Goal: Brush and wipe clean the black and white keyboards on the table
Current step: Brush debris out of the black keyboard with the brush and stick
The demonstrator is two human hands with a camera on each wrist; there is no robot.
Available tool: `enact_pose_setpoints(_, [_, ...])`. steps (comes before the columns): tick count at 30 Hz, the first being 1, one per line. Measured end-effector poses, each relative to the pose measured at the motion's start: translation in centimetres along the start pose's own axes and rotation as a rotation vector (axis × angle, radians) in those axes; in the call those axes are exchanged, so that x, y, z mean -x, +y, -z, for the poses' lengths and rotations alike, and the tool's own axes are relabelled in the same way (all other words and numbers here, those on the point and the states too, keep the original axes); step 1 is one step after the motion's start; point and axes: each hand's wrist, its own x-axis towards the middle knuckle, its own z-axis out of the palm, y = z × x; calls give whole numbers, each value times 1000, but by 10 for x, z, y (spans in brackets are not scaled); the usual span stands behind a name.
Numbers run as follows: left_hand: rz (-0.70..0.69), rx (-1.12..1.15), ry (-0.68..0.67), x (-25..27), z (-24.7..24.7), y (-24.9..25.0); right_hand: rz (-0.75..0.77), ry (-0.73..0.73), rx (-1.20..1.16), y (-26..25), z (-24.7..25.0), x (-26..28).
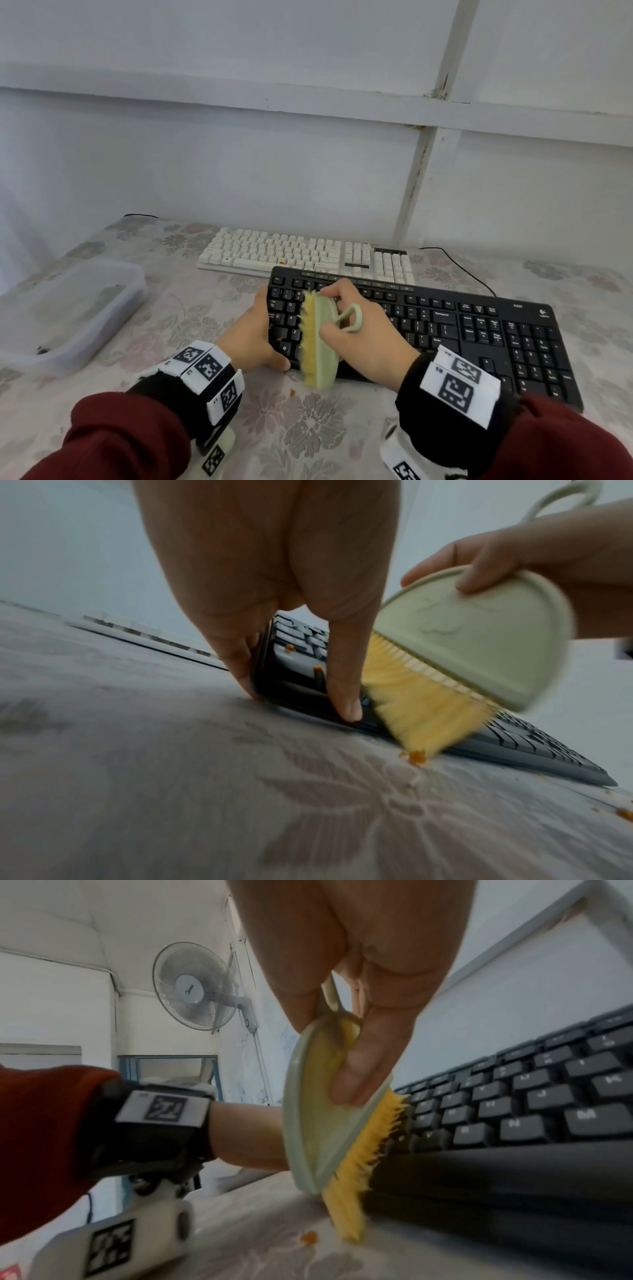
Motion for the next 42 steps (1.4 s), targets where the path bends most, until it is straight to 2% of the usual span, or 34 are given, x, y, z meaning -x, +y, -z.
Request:
enact_pose_setpoints(4, [17, 7, 1, 1, 0, 0, -33, -55, -32, -8, 10, 3])
enact_pose_setpoints(8, [34, -5, -12, 1, 1, 2, 11, 121, -153, -18, 23, -14])
enact_pose_setpoints(12, [26, 13, -27, 4, 3, 4, 56, 227, -112, -14, 18, -25])
enact_pose_setpoints(15, [18, 10, -36, 6, 4, 5, 56, 194, -62, -8, 9, -21])
enact_pose_setpoints(23, [19, 13, -47, 5, 5, 5, -9, -30, -11, -5, -3, 11])
enact_pose_setpoints(25, [21, 6, -58, 5, 6, 5, -21, -4, -40, -10, 3, 7])
enact_pose_setpoints(32, [64, 28, -100, 8, 10, 6, 57, 279, -176, -23, 13, -28])
enact_pose_setpoints(37, [60, 36, -125, 9, 12, 5, 42, 261, -131, -17, 1, -41])
enact_pose_setpoints(42, [55, 17, -128, 9, 13, 5, 45, 209, -90, -15, -8, -29])
